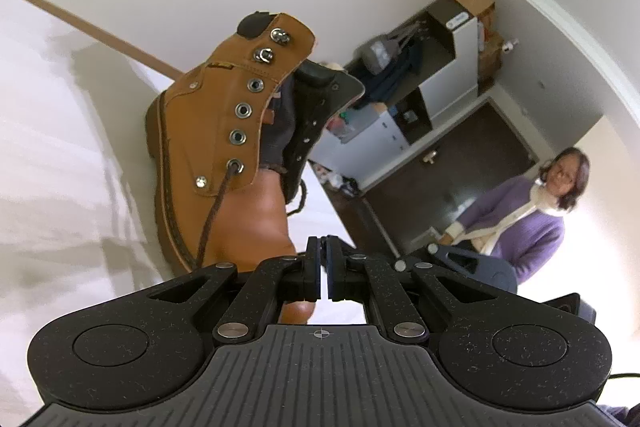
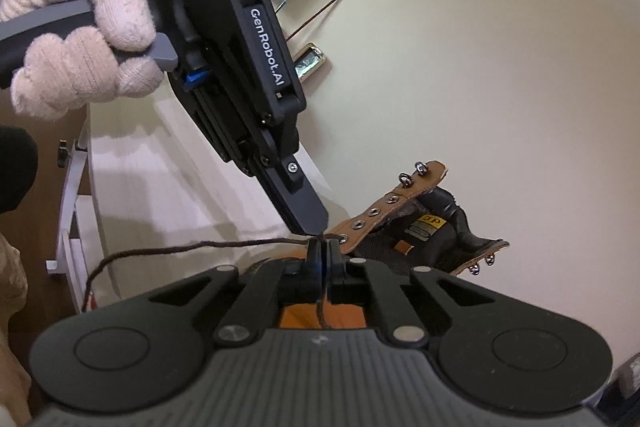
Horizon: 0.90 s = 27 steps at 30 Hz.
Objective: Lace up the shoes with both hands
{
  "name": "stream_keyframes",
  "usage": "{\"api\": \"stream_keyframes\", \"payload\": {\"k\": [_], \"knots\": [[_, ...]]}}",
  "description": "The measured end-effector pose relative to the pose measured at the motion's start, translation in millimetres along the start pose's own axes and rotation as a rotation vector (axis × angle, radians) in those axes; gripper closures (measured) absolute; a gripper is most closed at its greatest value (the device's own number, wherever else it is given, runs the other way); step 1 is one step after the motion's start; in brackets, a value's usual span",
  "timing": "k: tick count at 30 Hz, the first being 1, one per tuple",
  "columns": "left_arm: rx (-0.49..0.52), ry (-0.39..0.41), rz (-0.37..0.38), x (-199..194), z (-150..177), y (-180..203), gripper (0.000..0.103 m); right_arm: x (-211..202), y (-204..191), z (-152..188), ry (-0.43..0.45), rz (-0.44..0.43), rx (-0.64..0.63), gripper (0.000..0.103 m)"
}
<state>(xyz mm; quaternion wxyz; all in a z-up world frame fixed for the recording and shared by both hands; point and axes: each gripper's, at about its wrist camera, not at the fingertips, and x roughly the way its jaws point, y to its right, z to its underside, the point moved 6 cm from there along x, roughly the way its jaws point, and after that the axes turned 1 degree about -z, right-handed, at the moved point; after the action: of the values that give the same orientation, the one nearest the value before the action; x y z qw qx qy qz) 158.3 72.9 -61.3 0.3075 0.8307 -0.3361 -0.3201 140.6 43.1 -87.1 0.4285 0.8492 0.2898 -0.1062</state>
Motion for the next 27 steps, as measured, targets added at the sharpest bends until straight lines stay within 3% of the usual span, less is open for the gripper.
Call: {"api": "stream_keyframes", "payload": {"k": [5, 7, 11, 15, 18, 22, 27], "knots": [[0.088, 0.010, -0.086, -3, -14, -3, 0.097, 15, 31, 6, -0.037, 0.039, 0.014, 0.100], [0.149, 0.017, -0.160, -2, -27, -4, 0.096, 21, 41, 8, -0.055, 0.046, 0.002, 0.100], [0.247, 0.009, -0.294, 8, -54, 2, 0.072, 34, 53, 9, -0.077, 0.038, -0.057, 0.100], [0.307, -0.024, -0.465, 31, -74, 9, 0.062, 43, 57, 14, -0.084, 0.028, -0.076, 0.100], [0.317, -0.045, -0.549, 49, -74, 15, 0.062, 48, 59, 21, -0.075, 0.017, -0.062, 0.100], [0.297, -0.046, -0.568, 60, -71, 23, 0.062, 48, 58, 29, -0.046, 0.002, -0.046, 0.100], [0.380, -0.039, -0.661, 76, -74, 32, 0.063, 46, 57, 34, -0.002, -0.004, -0.034, 0.100]]}}
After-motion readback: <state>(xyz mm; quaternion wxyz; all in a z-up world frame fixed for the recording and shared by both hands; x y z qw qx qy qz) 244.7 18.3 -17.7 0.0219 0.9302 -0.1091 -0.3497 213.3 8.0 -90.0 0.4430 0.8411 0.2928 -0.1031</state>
